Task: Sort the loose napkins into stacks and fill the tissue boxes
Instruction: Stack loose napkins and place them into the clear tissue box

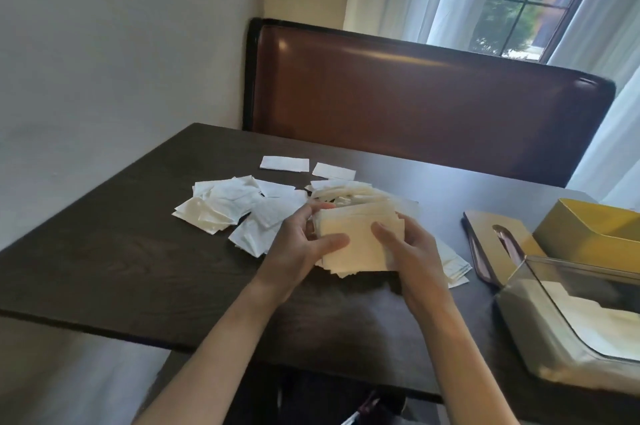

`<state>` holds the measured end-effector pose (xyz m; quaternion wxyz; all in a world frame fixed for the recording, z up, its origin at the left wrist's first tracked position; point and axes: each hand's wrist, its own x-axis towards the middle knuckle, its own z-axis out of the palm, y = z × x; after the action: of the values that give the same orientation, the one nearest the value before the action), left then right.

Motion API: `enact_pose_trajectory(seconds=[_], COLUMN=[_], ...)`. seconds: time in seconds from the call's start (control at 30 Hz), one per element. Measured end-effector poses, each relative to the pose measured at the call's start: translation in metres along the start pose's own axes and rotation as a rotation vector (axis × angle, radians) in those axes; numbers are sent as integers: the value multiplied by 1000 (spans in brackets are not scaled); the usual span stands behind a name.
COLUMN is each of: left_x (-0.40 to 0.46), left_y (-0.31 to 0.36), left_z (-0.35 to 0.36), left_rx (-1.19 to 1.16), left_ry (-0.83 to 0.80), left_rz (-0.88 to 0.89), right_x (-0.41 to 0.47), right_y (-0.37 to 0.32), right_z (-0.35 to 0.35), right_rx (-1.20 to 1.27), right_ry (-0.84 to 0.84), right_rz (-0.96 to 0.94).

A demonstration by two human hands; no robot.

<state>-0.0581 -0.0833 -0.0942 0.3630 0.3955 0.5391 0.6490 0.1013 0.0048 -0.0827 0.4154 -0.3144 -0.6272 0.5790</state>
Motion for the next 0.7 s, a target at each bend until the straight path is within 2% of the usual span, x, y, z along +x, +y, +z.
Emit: enact_pose_trajectory(seconds=[0.07, 0.17, 0.23, 0.4, 0.57, 0.7], left_x=[-5, -15, -22, -31, -34, -24], left_y=[-3, -5, -5, -12, -20, -33], left_z=[18, 46, 68, 113, 148, 159], left_rx=[82, 347, 380, 258, 1, -98], left_ry=[37, 118, 103, 115, 194, 341], left_rz=[35, 161, 213, 199, 44, -22], right_x=[-10, -25, -33, -49, -50, -41], right_y=[3, 7, 11, 12, 13, 22], right_z=[-16, -33, -43, -57, -56, -52], right_rx=[-61, -172, -218, -87, 91, 139], right_ry=[20, 87, 153, 280, 438, 559], right_rz=[8, -28, -59, -52, 24, 58])
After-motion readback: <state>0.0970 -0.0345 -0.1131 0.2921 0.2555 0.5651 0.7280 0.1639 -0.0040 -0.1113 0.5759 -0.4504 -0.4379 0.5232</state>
